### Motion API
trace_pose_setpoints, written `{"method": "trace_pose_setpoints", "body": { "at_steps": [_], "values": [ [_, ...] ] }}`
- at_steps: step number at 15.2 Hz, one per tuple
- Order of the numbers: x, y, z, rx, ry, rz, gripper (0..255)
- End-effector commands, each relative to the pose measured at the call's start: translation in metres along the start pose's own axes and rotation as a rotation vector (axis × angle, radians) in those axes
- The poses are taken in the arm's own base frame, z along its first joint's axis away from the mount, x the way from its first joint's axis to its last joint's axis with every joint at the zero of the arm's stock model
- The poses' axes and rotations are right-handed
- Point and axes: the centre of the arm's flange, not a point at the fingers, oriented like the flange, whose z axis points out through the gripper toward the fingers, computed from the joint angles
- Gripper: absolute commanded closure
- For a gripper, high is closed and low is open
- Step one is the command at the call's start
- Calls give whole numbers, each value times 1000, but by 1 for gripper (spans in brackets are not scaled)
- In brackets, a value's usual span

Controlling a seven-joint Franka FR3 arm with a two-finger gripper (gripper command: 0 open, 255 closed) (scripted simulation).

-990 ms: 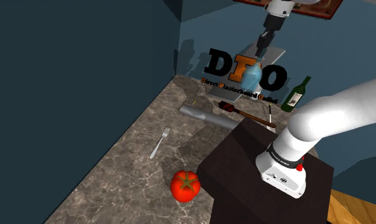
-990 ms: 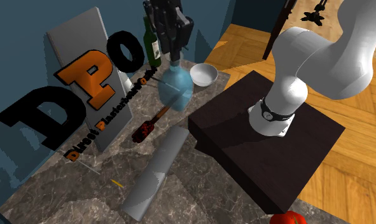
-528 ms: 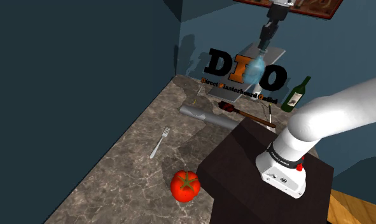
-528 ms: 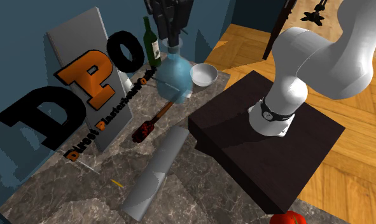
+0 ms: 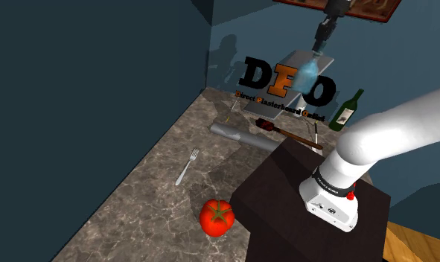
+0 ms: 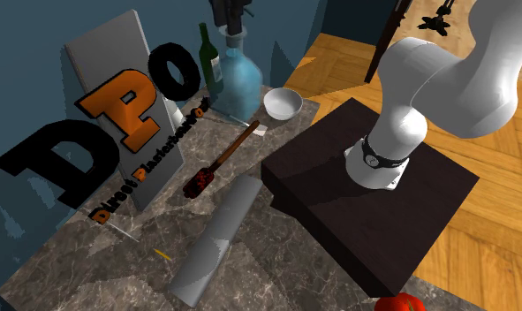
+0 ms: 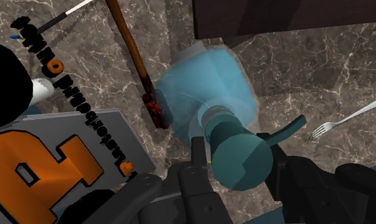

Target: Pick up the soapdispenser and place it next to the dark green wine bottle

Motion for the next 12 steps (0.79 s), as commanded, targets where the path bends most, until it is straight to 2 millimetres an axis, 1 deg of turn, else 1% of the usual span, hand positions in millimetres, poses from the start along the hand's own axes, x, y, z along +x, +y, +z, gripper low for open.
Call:
{"method": "trace_pose_setpoints", "body": {
  "at_steps": [1, 12],
  "values": [
    [-11, 21, 0, 0, 0, -1, 255],
    [-73, 152, -5, 0, 0, -1, 255]
  ]
}}
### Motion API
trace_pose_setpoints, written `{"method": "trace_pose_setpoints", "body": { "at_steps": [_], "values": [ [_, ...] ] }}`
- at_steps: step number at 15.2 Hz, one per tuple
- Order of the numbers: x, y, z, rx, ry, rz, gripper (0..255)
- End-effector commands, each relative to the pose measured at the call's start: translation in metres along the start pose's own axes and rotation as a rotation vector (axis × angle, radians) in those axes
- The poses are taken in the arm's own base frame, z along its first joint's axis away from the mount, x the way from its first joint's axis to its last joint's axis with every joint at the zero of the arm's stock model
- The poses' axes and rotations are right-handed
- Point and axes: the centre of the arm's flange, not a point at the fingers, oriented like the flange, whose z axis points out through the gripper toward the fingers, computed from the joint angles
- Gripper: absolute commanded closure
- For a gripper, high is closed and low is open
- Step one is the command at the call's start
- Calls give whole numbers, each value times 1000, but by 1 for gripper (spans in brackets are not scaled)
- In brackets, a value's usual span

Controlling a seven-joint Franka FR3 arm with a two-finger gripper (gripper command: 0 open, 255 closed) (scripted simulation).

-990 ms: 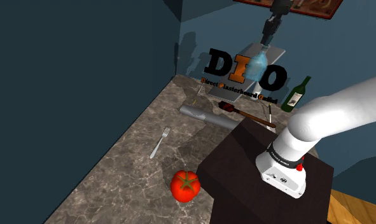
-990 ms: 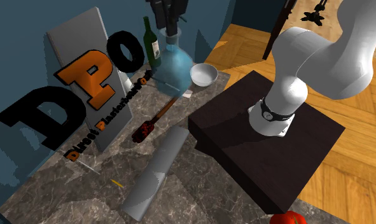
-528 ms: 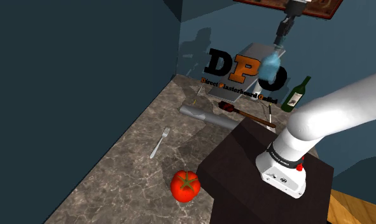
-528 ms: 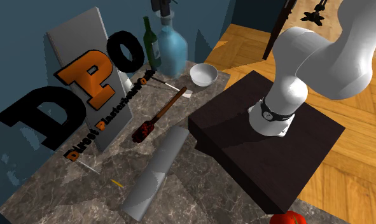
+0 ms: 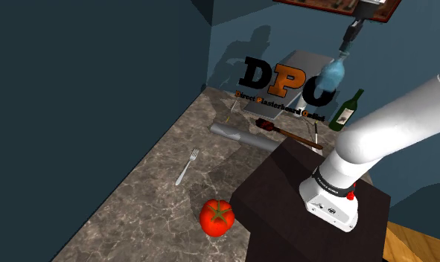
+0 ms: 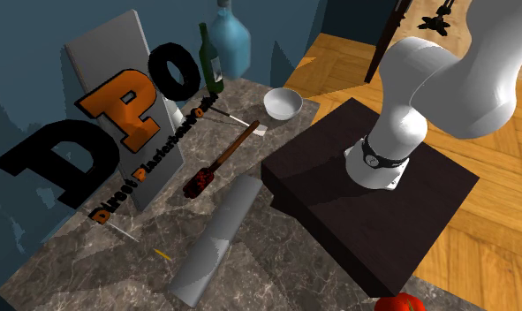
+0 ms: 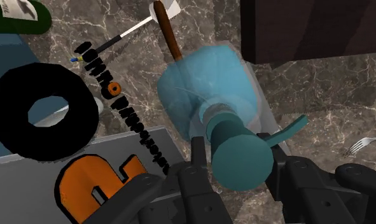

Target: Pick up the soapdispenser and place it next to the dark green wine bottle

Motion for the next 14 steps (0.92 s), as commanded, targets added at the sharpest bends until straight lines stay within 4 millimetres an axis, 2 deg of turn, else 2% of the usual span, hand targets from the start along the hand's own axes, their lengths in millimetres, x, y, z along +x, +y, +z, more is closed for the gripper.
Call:
{"method": "trace_pose_setpoints", "body": {
  "at_steps": [1, 14],
  "values": [
    [-11, 24, 2, -2, 0, -2, 255],
    [-85, 179, -4, -2, 0, -2, 255]
  ]
}}
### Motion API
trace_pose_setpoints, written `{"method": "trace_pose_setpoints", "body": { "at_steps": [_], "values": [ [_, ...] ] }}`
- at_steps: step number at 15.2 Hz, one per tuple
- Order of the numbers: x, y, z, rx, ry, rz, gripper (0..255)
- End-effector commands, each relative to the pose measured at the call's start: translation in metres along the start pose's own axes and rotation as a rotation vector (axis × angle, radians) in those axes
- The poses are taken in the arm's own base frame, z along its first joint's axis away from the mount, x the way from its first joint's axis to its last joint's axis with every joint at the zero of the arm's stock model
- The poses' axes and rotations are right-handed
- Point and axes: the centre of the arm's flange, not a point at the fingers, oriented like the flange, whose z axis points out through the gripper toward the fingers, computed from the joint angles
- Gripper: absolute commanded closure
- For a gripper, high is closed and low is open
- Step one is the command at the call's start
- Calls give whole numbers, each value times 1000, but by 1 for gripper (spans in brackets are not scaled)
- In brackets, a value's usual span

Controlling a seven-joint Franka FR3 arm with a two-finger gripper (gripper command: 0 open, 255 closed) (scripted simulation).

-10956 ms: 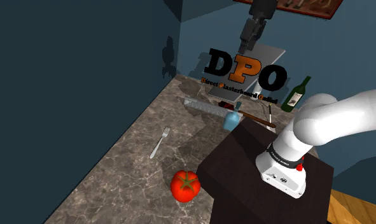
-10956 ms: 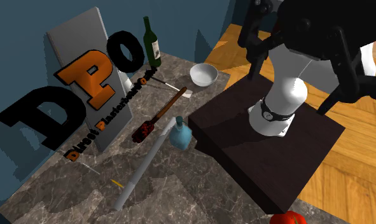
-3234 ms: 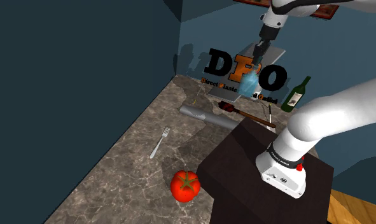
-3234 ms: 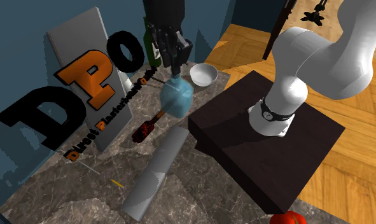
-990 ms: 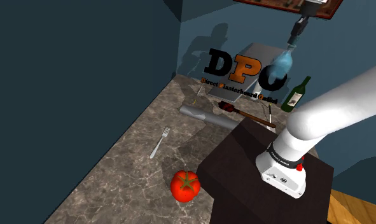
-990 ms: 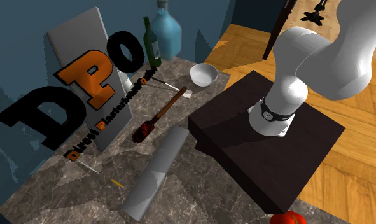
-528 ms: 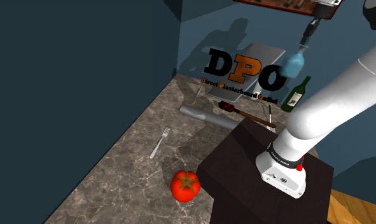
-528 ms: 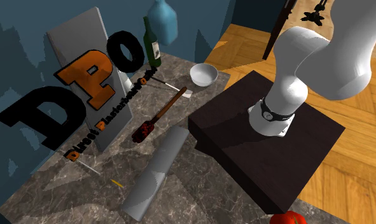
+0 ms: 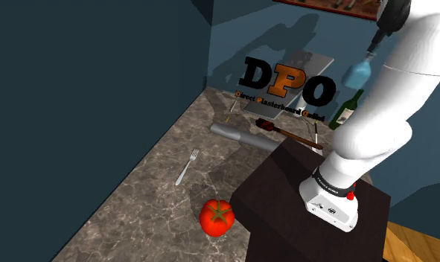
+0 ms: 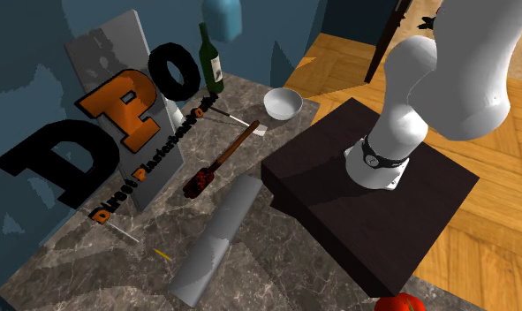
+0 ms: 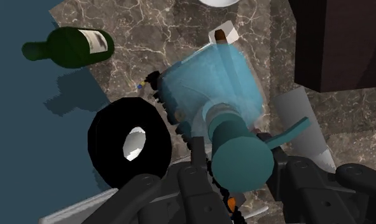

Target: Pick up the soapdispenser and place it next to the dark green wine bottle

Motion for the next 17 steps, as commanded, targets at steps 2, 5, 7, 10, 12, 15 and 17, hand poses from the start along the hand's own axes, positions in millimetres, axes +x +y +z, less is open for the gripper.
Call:
{"method": "trace_pose_setpoints", "body": {
  "at_steps": [2, 5, 7, 10, 12, 15, 17],
  "values": [
    [-13, 39, 0, 0, 2, -8, 255],
    [-30, 75, -1, 0, 2, -8, 255],
    [-41, 99, -2, 0, 2, -8, 255],
    [-50, 117, 8, 0, 2, -8, 255],
    [-50, 117, 19, 0, 2, -8, 255],
    [-50, 118, 34, 0, 2, -8, 255],
    [-50, 118, 45, 0, 2, -8, 255]
  ]
}}
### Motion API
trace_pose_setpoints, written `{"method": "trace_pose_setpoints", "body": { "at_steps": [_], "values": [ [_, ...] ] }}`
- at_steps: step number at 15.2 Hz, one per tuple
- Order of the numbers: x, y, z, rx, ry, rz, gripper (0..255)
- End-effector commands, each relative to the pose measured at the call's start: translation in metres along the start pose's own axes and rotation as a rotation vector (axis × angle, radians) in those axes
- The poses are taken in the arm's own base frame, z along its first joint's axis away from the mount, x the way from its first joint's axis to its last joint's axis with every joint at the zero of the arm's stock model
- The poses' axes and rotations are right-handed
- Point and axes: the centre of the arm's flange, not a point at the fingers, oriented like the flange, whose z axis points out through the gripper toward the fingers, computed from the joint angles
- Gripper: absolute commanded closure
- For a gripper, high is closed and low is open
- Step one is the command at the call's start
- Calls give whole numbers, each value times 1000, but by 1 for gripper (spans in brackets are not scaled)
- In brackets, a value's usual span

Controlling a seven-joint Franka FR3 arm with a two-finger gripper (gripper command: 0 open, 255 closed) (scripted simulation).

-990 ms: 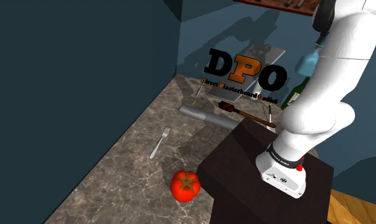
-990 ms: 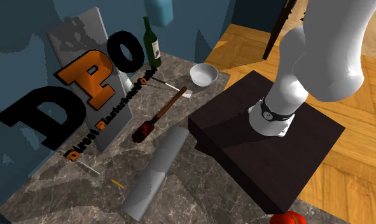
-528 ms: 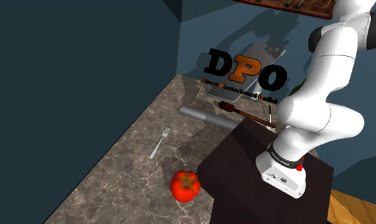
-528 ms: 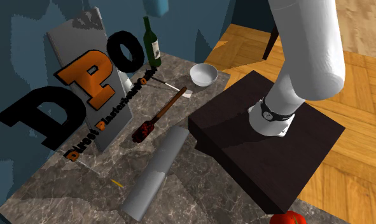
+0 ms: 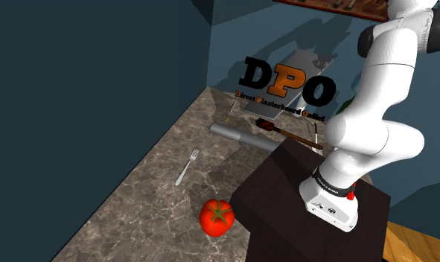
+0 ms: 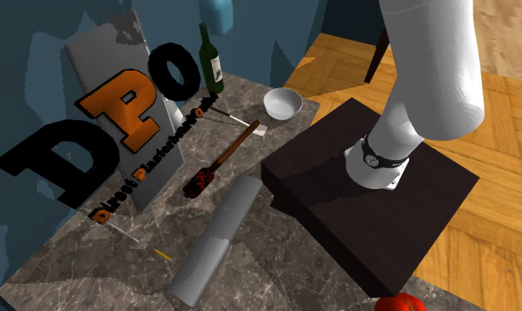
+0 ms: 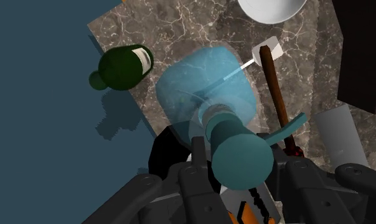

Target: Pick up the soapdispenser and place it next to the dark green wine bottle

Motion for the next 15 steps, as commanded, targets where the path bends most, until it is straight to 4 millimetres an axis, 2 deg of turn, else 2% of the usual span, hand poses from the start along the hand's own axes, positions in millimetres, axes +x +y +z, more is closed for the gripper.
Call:
{"method": "trace_pose_setpoints", "body": {
  "at_steps": [1, 15],
  "values": [
    [1, 0, 12, -1, 0, 0, 255],
    [0, 3, 86, -1, 0, 0, 255]
  ]
}}
